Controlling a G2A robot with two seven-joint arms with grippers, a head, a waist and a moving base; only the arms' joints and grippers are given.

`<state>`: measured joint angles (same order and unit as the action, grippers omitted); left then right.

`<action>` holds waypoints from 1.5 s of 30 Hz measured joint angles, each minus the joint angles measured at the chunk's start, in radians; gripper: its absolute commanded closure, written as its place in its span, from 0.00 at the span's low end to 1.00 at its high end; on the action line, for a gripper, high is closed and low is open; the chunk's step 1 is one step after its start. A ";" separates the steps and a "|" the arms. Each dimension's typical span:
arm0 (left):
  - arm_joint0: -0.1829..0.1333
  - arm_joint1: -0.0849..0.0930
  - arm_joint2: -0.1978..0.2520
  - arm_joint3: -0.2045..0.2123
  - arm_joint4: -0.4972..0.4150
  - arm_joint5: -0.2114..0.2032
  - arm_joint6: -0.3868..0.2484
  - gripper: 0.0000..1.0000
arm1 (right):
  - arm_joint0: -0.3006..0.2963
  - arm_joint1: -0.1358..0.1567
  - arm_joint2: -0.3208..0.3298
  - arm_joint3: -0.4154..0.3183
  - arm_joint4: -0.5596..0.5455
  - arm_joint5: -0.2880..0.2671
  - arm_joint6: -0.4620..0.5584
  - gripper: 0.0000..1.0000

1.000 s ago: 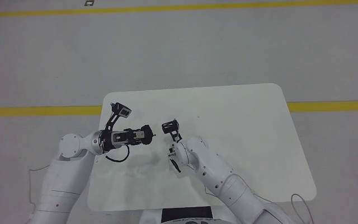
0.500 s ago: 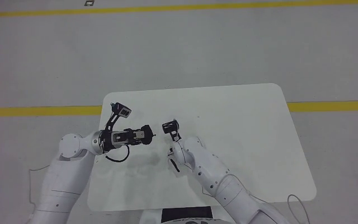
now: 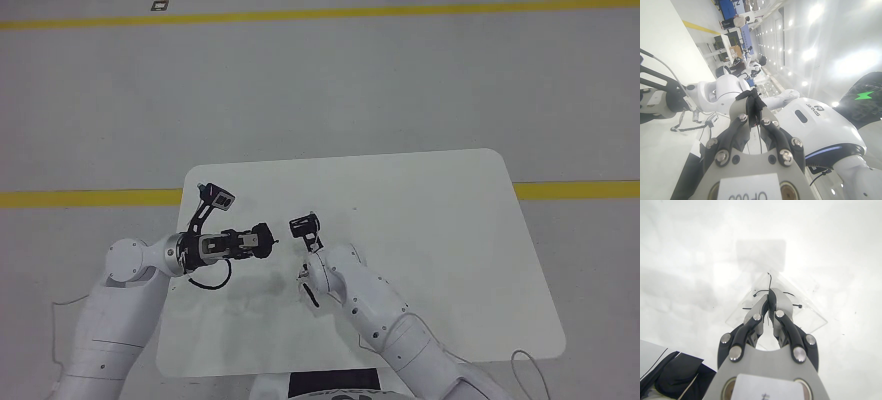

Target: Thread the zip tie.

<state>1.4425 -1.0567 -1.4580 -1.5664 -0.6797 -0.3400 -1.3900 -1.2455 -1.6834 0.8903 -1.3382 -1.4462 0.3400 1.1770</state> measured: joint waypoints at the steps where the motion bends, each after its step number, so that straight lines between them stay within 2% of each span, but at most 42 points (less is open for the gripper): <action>1: 0.000 0.000 0.000 0.000 0.000 0.000 0.000 1.00 | -0.007 0.001 0.004 -0.016 0.000 0.000 0.003 1.00; 12: 0.000 0.000 0.000 0.000 0.000 0.000 0.000 1.00 | -0.126 0.033 0.105 -0.217 0.066 -0.087 -0.005 1.00; 20: 0.000 0.000 0.000 0.000 0.000 0.000 0.000 1.00 | -0.248 0.064 0.231 -0.364 0.223 -0.207 -0.097 1.00; 25: 0.000 0.000 0.000 0.000 0.000 0.000 0.000 1.00 | -0.302 0.077 0.281 -0.413 0.319 -0.288 -0.167 1.00; 34: 0.000 0.000 0.000 0.000 0.000 0.000 0.000 1.00 | -0.305 0.077 0.282 -0.410 0.323 -0.285 -0.172 1.00; 37: 0.000 0.000 0.000 0.000 0.000 0.000 0.000 1.00 | -0.314 0.078 0.299 -0.409 0.383 -0.267 -0.244 1.00; 40: 0.000 0.000 0.000 0.000 0.000 0.000 0.000 1.00 | -0.331 0.081 0.315 -0.441 0.423 -0.257 -0.331 1.00; 45: 0.000 0.000 0.000 0.000 0.000 0.000 0.000 1.00 | -0.385 0.086 0.308 -0.493 0.460 -0.283 -0.502 1.00</action>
<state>1.4425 -1.0568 -1.4580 -1.5664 -0.6797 -0.3400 -1.3900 -1.6303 -1.5972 1.1984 -1.8310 -0.9862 0.0571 0.6750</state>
